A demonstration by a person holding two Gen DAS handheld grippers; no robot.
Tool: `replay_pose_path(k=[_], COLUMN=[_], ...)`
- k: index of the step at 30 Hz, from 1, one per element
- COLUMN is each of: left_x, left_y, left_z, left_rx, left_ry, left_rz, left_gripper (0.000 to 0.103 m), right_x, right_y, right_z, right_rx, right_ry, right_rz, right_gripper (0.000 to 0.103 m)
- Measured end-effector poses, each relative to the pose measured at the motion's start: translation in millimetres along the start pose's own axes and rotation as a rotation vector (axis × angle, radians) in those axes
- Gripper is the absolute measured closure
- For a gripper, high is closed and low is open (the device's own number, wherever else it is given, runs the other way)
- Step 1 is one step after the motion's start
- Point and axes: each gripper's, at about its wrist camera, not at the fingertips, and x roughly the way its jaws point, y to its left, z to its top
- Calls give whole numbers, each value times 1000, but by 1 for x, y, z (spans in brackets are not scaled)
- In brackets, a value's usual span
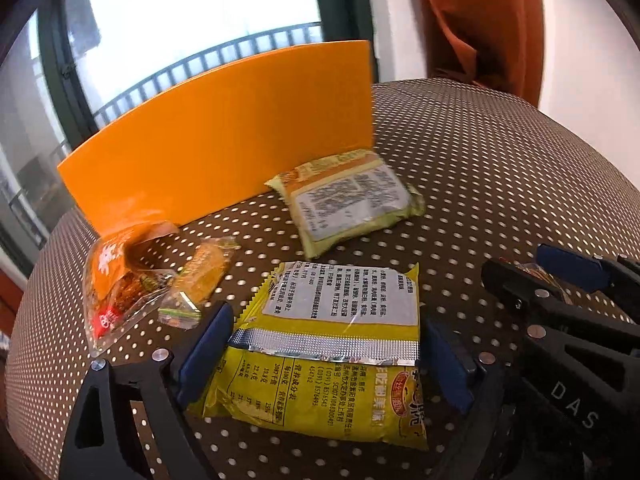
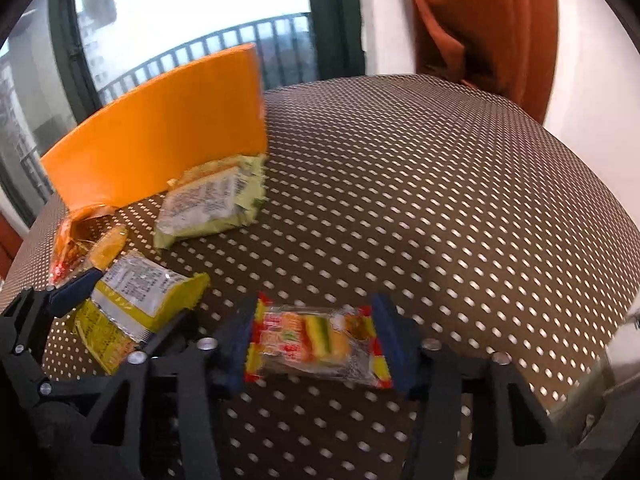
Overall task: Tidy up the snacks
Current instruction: 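Grasp the yellow biscuit pack with the left tool while the right tool grasps the gummy candy packet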
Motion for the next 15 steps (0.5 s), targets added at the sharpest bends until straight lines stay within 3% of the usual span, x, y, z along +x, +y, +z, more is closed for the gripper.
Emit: replay_pose_path(k=[6,12,15], left_x=[9,11,12], left_y=[18,17,21], left_z=[1,4,6], left_rx=[-72,-64,-72], left_ry=[29,34,27], left_rz=[15,9,9], left_gripper=[1,0,12], right_x=[14,24,27], right_y=[19,44,48], right_z=[11,19,23], right_rx=[-52,-115,-112], right_ry=[-9,-17,-17], right_rz=[48,97,112], right_gripper=[53,53,53])
